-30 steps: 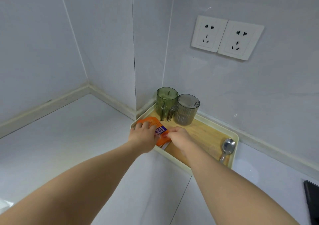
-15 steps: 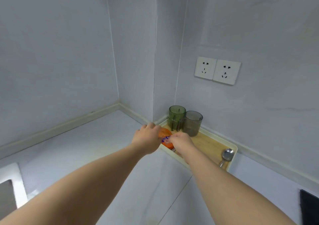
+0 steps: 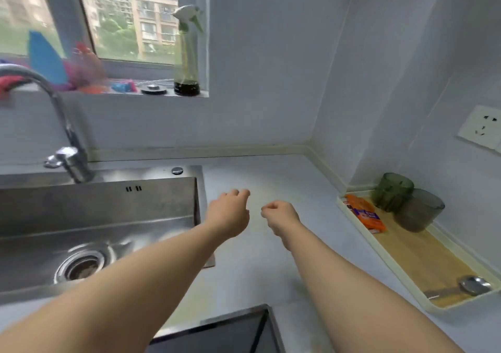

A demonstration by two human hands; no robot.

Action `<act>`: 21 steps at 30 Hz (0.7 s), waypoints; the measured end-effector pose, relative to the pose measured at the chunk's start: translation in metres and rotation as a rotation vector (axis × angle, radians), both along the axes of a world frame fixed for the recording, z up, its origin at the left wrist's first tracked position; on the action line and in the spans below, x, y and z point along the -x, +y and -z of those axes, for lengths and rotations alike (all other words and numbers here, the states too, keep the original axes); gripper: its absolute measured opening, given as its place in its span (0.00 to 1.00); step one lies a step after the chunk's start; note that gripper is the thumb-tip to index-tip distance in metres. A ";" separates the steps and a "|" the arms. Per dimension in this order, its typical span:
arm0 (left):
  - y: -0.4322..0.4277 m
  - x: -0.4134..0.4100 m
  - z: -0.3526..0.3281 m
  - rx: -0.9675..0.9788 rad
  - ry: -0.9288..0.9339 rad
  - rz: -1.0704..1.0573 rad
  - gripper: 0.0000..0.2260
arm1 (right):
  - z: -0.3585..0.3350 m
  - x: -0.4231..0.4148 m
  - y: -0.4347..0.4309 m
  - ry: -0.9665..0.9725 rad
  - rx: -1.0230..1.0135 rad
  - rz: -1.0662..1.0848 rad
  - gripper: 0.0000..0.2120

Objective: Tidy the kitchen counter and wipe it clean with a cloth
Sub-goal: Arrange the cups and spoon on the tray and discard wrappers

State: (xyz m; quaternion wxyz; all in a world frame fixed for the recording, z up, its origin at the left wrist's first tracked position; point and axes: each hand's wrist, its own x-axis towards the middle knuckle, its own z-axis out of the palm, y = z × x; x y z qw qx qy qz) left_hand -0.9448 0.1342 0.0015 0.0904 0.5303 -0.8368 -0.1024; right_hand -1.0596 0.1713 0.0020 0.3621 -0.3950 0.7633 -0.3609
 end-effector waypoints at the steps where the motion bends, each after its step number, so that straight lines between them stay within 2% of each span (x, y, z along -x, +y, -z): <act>1: 0.001 -0.021 0.000 -0.002 0.008 -0.037 0.19 | 0.000 -0.020 -0.005 0.000 0.004 -0.043 0.05; 8: 0.018 -0.209 0.005 0.012 0.057 -0.333 0.18 | 0.009 -0.200 -0.026 -0.014 0.051 -0.357 0.08; 13: 0.050 -0.374 0.010 -0.007 0.054 -0.532 0.18 | 0.022 -0.366 -0.015 -0.045 0.002 -0.538 0.07; 21: 0.086 -0.539 0.015 -0.022 0.130 -0.744 0.18 | 0.031 -0.542 0.000 -0.104 -0.030 -0.752 0.07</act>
